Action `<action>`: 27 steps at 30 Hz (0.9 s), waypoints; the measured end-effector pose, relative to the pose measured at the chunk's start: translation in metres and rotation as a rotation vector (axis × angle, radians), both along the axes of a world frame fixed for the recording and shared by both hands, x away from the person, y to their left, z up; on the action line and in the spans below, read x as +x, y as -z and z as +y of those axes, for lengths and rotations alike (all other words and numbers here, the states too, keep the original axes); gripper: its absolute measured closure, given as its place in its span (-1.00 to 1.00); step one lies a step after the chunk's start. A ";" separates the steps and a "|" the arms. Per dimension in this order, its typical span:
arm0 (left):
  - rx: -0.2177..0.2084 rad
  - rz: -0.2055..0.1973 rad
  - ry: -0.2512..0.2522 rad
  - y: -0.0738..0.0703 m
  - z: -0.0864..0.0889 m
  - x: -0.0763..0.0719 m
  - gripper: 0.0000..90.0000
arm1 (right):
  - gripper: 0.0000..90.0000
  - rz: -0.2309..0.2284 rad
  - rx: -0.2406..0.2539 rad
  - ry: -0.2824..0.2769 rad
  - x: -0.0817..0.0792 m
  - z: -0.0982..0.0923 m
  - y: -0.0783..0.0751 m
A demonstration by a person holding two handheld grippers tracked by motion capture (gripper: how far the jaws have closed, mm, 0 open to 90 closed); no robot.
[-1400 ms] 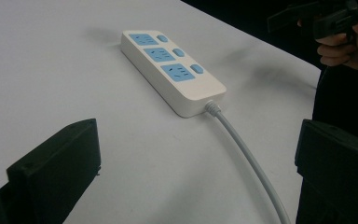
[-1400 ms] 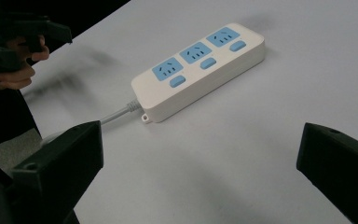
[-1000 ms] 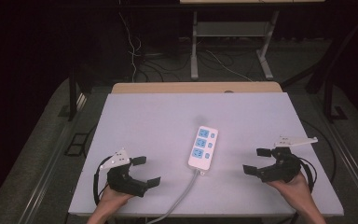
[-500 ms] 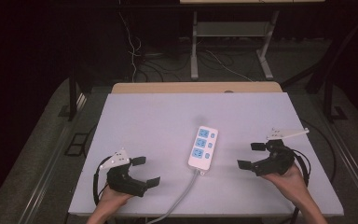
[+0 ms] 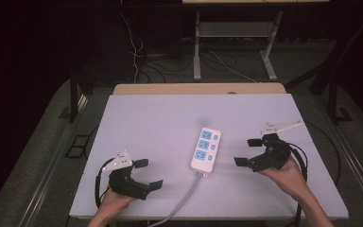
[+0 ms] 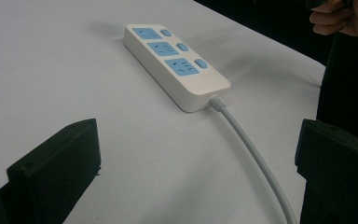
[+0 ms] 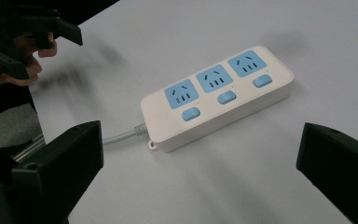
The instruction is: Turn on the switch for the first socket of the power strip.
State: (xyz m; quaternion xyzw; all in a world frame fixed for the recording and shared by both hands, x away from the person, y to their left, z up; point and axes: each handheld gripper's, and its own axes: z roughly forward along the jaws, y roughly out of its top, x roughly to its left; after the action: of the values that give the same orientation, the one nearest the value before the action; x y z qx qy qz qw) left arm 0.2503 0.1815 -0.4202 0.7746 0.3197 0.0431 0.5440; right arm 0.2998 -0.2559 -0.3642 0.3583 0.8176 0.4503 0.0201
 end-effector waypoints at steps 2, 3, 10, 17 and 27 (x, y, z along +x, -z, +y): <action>0.000 0.001 0.000 0.000 0.000 0.000 -1.00 | -1.00 0.002 -0.006 -0.010 0.002 0.002 -0.001; 0.001 0.001 0.001 0.000 0.000 0.000 -1.00 | -1.00 0.002 -0.006 -0.010 0.002 0.002 -0.001; 0.006 0.002 0.007 0.000 -0.002 0.000 -1.00 | -1.00 0.001 -0.016 -0.023 0.010 0.009 -0.010; 0.006 0.002 0.007 0.001 -0.001 0.000 -1.00 | -1.00 0.005 -0.043 -0.055 0.023 0.022 -0.012; 0.007 0.003 0.005 0.001 -0.001 0.001 -1.00 | -1.00 0.021 -0.064 -0.076 0.038 0.037 -0.009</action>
State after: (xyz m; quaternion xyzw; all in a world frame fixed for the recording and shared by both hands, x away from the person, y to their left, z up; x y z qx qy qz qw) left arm 0.2512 0.1809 -0.4211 0.7772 0.3185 0.0418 0.5411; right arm 0.3374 -0.2190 -0.3548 0.3306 0.8448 0.4206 0.0060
